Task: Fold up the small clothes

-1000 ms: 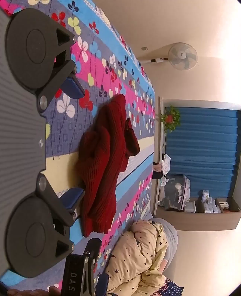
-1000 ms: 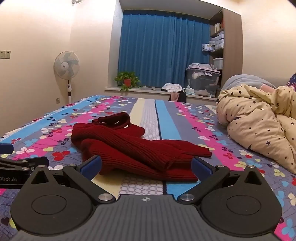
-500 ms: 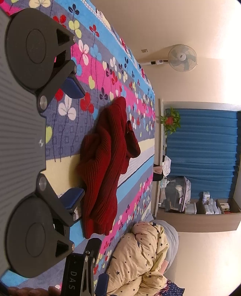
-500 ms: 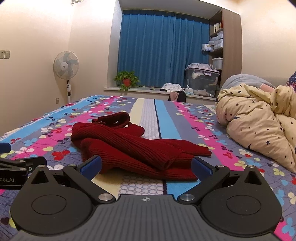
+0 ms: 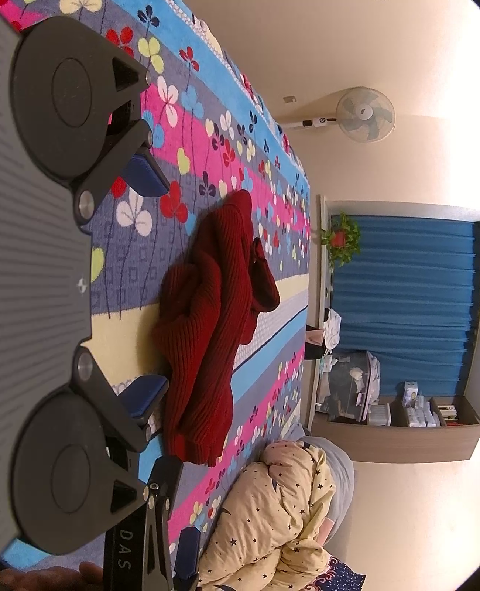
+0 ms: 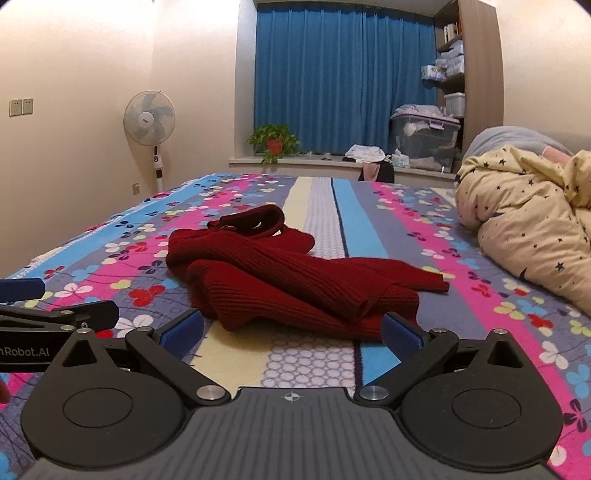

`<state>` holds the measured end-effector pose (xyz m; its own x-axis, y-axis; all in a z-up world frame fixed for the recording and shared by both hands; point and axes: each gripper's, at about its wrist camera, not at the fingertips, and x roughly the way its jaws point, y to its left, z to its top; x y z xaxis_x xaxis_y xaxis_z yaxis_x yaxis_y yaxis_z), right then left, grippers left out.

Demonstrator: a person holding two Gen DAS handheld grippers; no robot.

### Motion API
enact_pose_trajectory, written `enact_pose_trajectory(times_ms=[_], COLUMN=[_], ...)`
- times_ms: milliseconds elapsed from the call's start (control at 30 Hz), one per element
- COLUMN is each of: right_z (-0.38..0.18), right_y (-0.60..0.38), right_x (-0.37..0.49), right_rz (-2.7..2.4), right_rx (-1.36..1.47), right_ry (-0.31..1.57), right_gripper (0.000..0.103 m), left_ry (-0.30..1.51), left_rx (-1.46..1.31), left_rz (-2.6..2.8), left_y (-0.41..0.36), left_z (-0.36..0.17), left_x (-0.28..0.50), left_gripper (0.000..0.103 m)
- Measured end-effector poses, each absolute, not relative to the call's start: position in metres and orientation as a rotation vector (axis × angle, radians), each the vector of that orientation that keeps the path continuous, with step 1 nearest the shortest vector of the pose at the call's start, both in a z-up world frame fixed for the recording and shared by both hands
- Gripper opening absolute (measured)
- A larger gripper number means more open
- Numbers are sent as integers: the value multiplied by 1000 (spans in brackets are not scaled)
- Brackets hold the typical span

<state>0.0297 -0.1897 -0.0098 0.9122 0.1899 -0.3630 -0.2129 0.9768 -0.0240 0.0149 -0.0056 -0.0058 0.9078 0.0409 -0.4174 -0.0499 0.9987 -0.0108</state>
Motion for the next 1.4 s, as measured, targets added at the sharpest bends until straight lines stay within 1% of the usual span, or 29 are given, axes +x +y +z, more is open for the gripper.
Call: enact_pose_trajectory(times_ms=[367,1400], right_z=[-10,-8], right_y=[-187,-192], right_x=[29,29], right_rz=[212,225], right_rx=[-61,-39], right_ry=[372,376], right_gripper=[97,97], left_ry=[439,464], left_rx=[-26,-23], left_rz=[48,57], left_y=[-10,-9], left_z=[-5,-9], left_x=[16,18], left_gripper=[103,102])
